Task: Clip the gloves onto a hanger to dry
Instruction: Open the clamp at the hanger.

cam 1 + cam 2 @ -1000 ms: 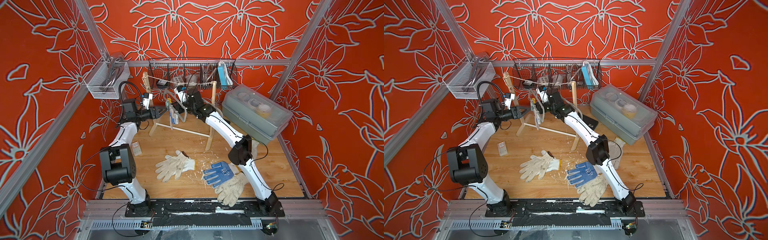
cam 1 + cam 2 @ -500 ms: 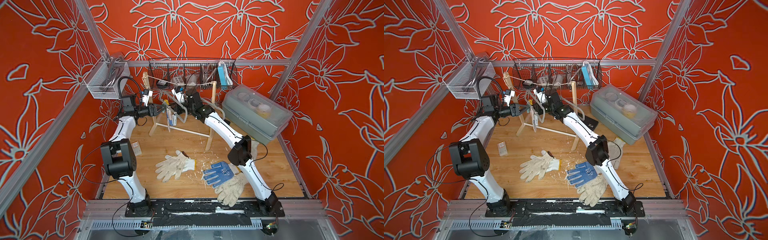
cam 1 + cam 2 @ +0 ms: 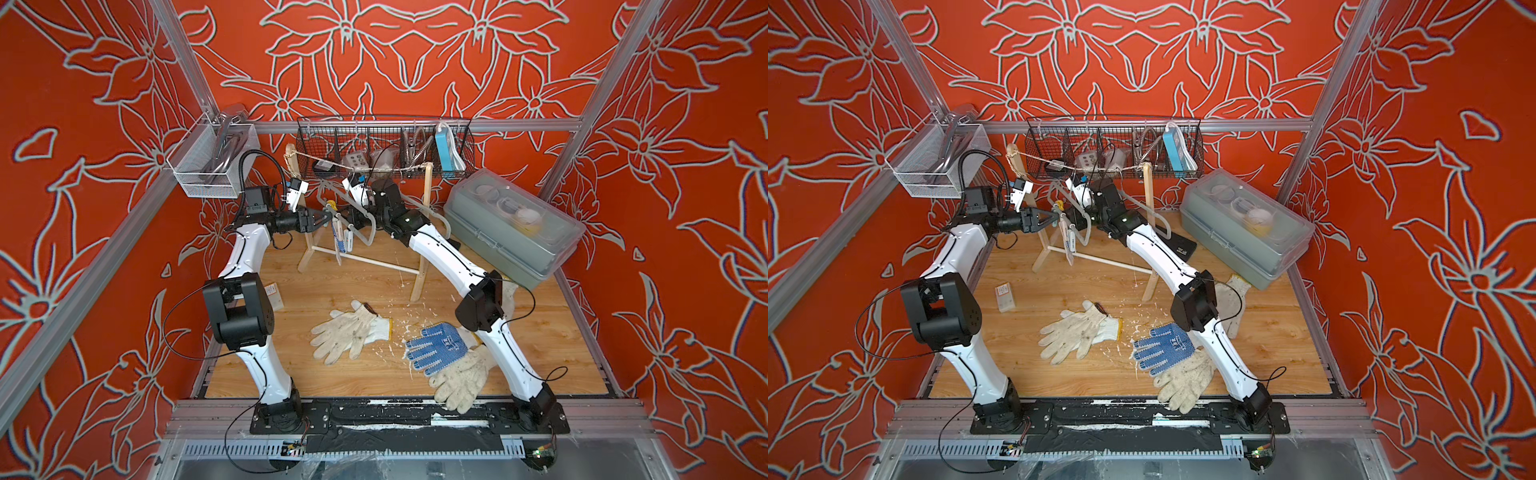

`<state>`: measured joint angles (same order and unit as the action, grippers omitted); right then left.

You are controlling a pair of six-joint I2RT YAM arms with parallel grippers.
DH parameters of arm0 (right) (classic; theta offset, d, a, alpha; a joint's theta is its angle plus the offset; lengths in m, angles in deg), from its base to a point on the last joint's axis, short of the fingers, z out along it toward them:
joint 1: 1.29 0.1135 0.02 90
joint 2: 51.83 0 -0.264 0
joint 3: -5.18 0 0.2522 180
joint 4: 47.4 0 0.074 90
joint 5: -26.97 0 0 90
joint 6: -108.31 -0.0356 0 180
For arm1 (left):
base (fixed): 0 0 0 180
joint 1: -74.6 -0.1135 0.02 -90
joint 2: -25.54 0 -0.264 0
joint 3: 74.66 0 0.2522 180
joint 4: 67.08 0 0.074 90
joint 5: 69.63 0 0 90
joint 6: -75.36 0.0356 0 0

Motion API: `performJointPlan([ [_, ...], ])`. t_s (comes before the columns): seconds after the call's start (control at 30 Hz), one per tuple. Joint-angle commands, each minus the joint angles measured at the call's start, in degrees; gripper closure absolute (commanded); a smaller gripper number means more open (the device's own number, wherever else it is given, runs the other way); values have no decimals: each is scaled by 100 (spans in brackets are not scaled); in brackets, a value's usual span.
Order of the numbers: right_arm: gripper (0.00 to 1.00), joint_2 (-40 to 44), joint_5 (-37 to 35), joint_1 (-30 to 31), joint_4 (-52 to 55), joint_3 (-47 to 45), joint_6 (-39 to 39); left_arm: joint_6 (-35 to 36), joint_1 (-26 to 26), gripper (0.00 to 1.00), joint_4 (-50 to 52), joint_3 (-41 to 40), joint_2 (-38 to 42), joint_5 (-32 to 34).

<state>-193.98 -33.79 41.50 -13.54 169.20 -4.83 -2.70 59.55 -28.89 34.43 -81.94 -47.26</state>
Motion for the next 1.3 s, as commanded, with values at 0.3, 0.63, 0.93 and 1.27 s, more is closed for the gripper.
performJointPlan([
  [0.3,100,-30,126,31,-30,171,125,579,-231,40,503,24,506,489],
  [0.63,100,12,276,52,-122,131,46,336,-230,37,168,163,123,128],
  [0.93,100,38,353,64,-99,122,75,361,-144,36,274,328,-227,9],
  [1.27,100,29,356,89,-34,119,132,378,58,45,326,557,-486,-136],
])
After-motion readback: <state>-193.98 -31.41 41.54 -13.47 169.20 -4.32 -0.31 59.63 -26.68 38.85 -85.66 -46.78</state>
